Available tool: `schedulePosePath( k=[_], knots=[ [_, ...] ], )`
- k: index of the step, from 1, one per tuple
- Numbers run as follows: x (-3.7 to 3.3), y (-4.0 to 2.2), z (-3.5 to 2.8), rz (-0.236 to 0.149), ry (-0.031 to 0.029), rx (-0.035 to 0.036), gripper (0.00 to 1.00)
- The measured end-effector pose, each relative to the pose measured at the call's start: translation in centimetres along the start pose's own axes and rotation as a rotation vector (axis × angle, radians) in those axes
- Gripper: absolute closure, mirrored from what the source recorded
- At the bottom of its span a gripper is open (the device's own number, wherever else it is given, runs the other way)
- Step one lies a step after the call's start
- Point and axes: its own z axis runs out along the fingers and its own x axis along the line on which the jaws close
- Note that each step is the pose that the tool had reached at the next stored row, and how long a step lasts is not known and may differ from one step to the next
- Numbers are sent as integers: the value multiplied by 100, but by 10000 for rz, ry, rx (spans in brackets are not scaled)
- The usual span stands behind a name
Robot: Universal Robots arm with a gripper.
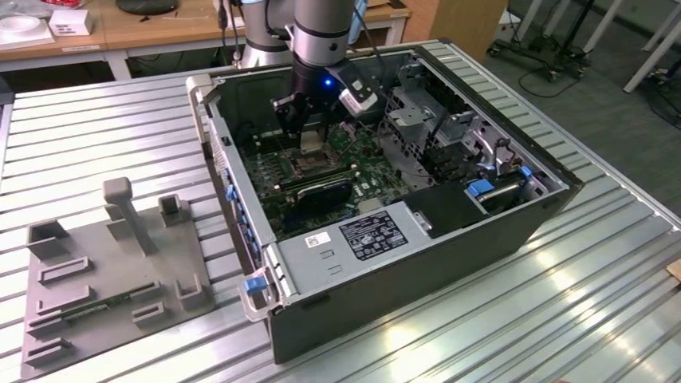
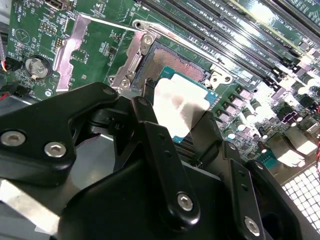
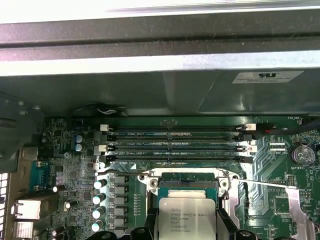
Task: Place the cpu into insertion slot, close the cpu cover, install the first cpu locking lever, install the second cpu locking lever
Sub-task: 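Place the cpu into insertion slot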
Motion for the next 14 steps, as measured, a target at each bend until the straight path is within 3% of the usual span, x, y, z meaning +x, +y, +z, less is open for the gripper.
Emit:
schedulePosePath(
  k=[14],
  knots=[
    [0,-6,65,0,0,2,46]
  ],
)
